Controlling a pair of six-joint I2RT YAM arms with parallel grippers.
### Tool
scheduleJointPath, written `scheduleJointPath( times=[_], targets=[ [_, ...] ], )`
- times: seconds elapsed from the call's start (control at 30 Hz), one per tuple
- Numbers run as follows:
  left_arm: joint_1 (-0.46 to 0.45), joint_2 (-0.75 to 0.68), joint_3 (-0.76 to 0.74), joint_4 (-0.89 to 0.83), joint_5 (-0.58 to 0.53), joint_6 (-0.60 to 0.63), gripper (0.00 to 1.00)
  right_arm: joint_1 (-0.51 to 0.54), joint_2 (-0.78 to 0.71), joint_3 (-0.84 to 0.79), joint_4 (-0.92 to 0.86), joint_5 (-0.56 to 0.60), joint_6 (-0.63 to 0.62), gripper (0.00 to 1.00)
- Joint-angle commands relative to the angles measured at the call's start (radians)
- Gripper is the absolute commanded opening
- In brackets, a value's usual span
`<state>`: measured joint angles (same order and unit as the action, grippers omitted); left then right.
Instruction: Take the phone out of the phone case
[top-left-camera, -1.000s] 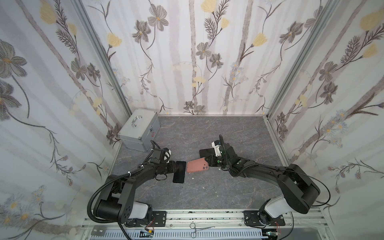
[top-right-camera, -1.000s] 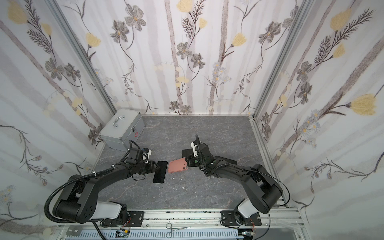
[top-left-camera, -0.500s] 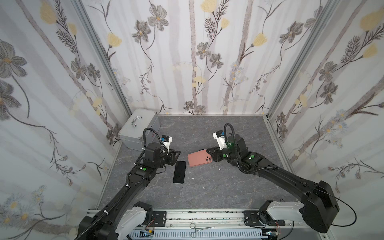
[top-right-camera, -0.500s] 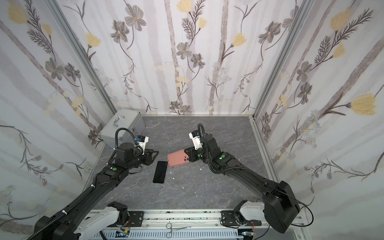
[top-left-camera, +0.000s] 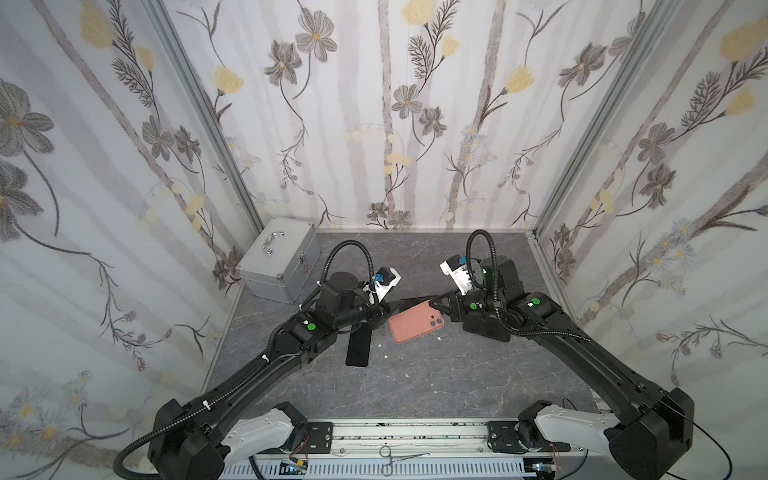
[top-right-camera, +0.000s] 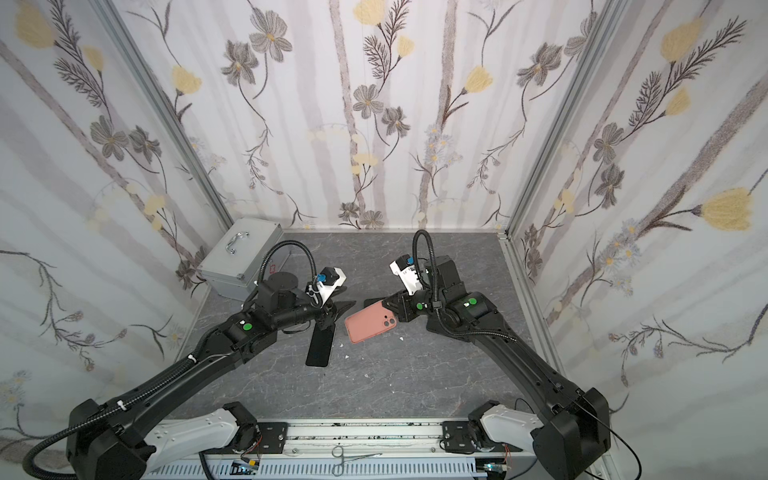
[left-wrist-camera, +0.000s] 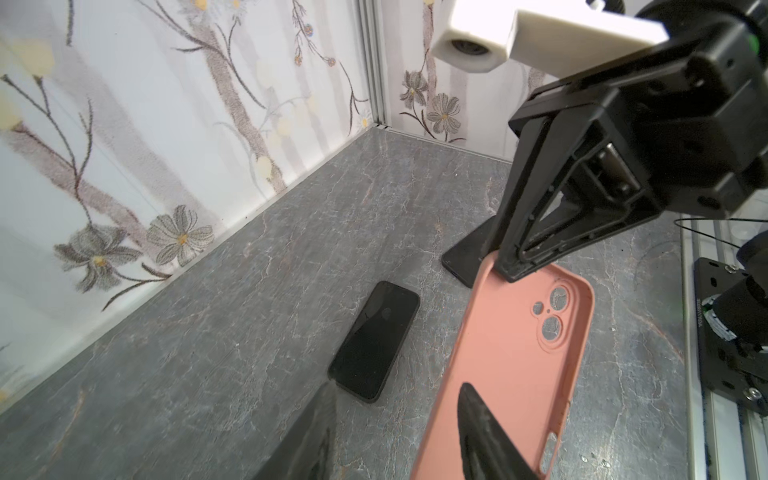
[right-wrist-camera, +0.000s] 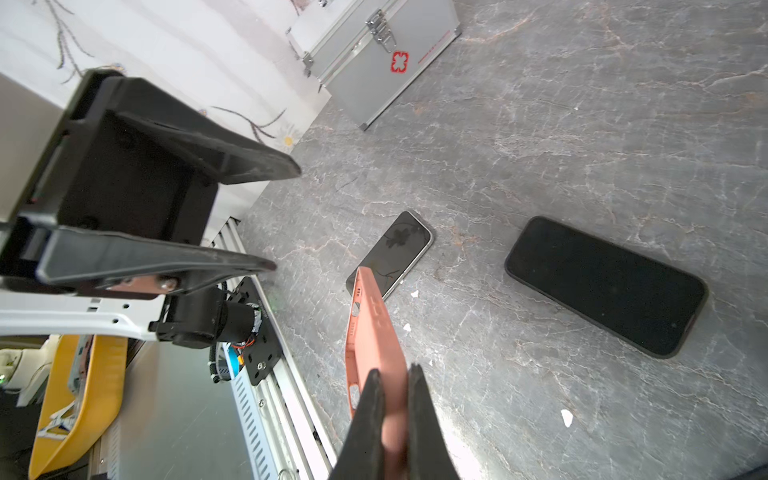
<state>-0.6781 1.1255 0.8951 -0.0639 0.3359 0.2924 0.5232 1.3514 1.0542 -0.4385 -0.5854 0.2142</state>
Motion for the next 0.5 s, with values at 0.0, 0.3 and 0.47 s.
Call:
scheduleJointPath(
  times=[0.0, 0.3, 0.47],
  targets=[
    [-0.009, 0.033, 0.027, 0.009, 0.084, 0.079, 0.48, -0.003, -0.015, 0.012, -0.042, -0.065, -0.049, 0.0],
    [-0.013, 0.069, 0.011, 0.005, 0.254, 0.072, 0.4, -0.007, -0.042, 0.01, -0.04, -0.101, -0.059, 0.0],
    [-0.018, 0.082, 0.009, 0.004, 0.286, 0.059, 0.39, -0.009, -0.04, 0.009, -0.031, -0.133, -0.065, 0.0]
  ],
)
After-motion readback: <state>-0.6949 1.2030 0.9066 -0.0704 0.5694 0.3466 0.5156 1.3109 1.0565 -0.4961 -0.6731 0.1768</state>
